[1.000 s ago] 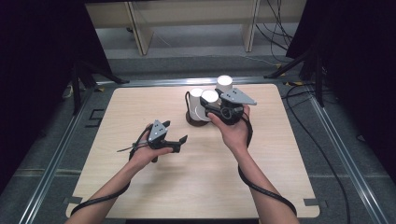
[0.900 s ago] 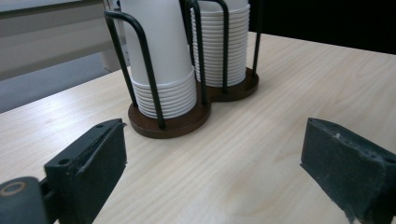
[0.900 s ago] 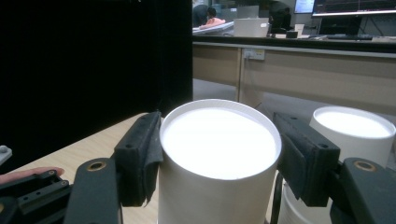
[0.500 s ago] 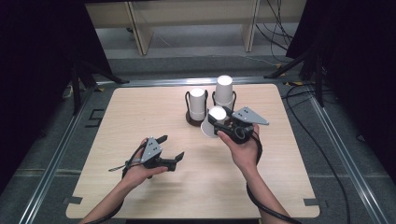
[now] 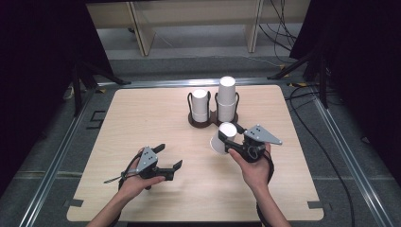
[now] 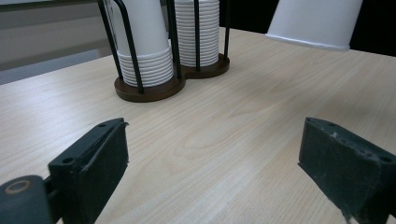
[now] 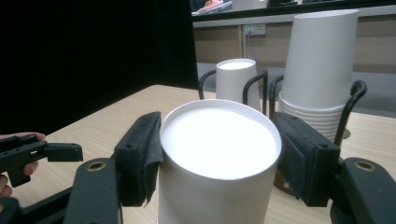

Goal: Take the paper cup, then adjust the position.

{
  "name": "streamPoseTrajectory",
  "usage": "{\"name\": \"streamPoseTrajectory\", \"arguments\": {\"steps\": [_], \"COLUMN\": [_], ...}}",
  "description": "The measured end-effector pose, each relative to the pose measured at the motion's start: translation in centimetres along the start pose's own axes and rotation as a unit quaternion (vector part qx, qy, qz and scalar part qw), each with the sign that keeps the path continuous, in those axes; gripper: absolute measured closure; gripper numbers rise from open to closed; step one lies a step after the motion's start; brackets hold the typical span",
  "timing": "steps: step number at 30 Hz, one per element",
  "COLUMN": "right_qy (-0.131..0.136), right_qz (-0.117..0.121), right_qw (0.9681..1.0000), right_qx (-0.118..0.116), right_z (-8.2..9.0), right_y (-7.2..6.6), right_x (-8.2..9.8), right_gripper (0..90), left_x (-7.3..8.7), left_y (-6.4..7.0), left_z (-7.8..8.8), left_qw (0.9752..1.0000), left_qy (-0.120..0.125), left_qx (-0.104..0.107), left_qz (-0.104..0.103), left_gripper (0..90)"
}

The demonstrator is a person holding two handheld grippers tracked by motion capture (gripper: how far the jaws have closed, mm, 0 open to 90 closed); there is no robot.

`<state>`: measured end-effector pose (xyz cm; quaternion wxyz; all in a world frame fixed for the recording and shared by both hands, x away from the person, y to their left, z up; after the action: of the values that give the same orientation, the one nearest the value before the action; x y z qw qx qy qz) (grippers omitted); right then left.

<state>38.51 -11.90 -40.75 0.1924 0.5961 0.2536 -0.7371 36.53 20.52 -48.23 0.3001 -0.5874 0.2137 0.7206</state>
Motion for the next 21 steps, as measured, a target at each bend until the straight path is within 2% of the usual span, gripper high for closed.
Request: {"name": "streamPoseTrajectory", "arguments": {"steps": [1,2,3,4,6,8,10,11,14,16,17,18,19,21], "right_qy": [0.000,0.008,0.003,0.007,0.005,0.000,-0.004,-0.009,-0.013,-0.015,-0.017,-0.017,-0.019,-0.015], "right_qz": [0.000,-0.004,-0.008,-0.004,-0.010,-0.012,-0.018,-0.027,-0.028,-0.037,-0.046,-0.046,-0.050,-0.056], "right_qw": [1.0000,1.0000,1.0000,1.0000,0.9999,0.9999,0.9998,0.9995,0.9994,0.9991,0.9986,0.9986,0.9984,0.9982], "right_qx": [0.000,-0.002,-0.002,0.002,0.002,0.000,-0.004,-0.009,-0.013,-0.016,-0.019,-0.019,-0.017,-0.018], "right_z": [0.0,0.3,0.6,0.6,0.8,0.9,1.0,1.0,1.1,1.0,1.0,1.0,1.1,1.2], "right_y": [0.0,0.1,0.1,0.2,0.2,0.2,0.1,0.2,0.4,0.3,0.5,0.5,0.6,0.9], "right_x": [0.0,0.2,0.3,0.5,0.6,1.0,1.3,1.6,1.8,1.9,2.0,2.0,2.0,2.0], "right_gripper": [36.0,36.0,36.0,36.0,36.0,36.0,36.0,36.0,36.0,36.0,36.0,36.0,36.0,36.0], "left_x": [0.0,-0.1,-0.1,0.0,0.1,0.2,0.4,0.3,0.1,0.1,0.1,0.1,0.1,0.2], "left_y": [0.1,0.2,0.2,0.2,0.3,0.5,0.8,0.9,1.2,1.3,1.3,1.3,1.3,1.3], "left_z": [-0.1,0.1,0.1,-0.1,-0.1,0.0,-0.2,-0.2,0.0,-0.1,-0.4,-0.4,-0.3,-0.5], "left_qw": [0.9999,1.0000,1.0000,0.9999,0.9999,1.0000,0.9999,0.9999,0.9999,0.9999,0.9999,0.9999,0.9999,0.9999], "left_qy": [0.010,0.002,0.002,0.009,0.012,-0.003,0.007,0.006,-0.004,-0.004,0.007,0.008,-0.004,0.000], "left_qx": [0.001,0.000,0.000,0.002,0.004,0.005,0.009,0.012,0.012,0.012,0.014,0.014,0.013,0.014], "left_qz": [0.006,0.003,0.003,0.009,0.009,0.007,0.010,0.008,0.002,0.002,0.005,0.005,0.003,0.004], "left_gripper": [7.9,7.9,7.9,8.0,8.0,8.0,8.0,8.0,8.0,8.0,8.0,8.0,8.0,8.0]}}
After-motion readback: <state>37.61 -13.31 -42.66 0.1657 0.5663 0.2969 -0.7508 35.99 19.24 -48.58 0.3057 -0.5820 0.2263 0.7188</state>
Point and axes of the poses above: each handheld gripper's, and its own axes: z roughly backward along the jaws, x roughly out of its underside, y roughly to its right, the point moved 1 cm from there along -z, roughly forward along the jaws, and after that the axes turned 2 degrees about y, right-handed, at the moved point
